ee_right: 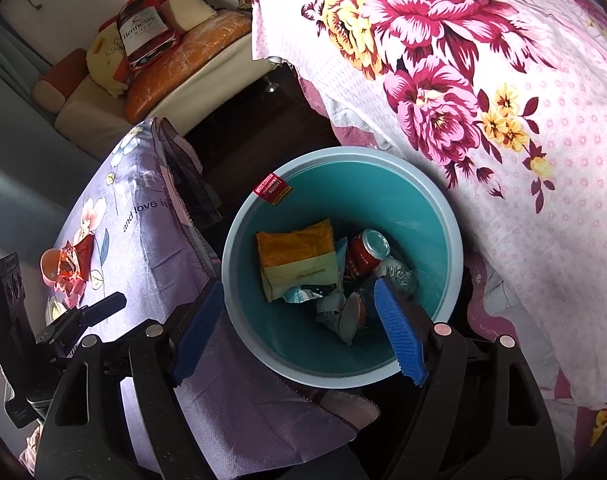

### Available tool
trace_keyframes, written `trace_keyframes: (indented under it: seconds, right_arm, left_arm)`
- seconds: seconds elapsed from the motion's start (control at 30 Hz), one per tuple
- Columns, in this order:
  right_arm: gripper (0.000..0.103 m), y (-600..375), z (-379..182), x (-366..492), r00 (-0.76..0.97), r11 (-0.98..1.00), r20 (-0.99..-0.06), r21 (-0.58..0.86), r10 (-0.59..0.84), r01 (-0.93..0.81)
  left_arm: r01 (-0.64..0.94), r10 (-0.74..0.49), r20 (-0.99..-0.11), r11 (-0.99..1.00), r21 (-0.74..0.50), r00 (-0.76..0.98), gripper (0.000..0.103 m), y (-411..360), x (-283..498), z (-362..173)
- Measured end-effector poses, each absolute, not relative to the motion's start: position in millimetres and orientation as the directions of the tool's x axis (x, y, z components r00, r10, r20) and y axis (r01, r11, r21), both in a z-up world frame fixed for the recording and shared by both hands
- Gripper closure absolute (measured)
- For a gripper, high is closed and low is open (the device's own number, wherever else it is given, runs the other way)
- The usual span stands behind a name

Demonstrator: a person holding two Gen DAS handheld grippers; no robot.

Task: Collect trash
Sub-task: 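Move both tools back over the table toward the milk carton and pad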

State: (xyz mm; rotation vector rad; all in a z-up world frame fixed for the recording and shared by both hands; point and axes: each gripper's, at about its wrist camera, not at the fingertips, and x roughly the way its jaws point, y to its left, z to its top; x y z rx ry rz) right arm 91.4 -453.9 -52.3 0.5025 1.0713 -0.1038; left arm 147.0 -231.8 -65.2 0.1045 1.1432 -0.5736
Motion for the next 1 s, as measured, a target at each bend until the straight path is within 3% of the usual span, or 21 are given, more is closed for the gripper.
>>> trace_keyframes:
  seconds: [0.6, 1.0]
  right_arm:
    - [0.02, -383.6, -31.2, 97.4, 0.452, 0.926, -0.877, 0.294, 0.163, 0.236]
    - [0.019, -280.5, -23.4, 109.6, 0.368, 0.976, -0.912, 0.213, 0.182, 0.044]
  left_arm:
    - [0.406, -0.384, -0.856, 0.884, -0.232, 0.346, 0.008, -143.4, 128.9, -47.6]
    - [0.373, -0.309, -0.849, 0.916, -0.145, 0.429, 0.008, -31.9, 108.4, -21.6]
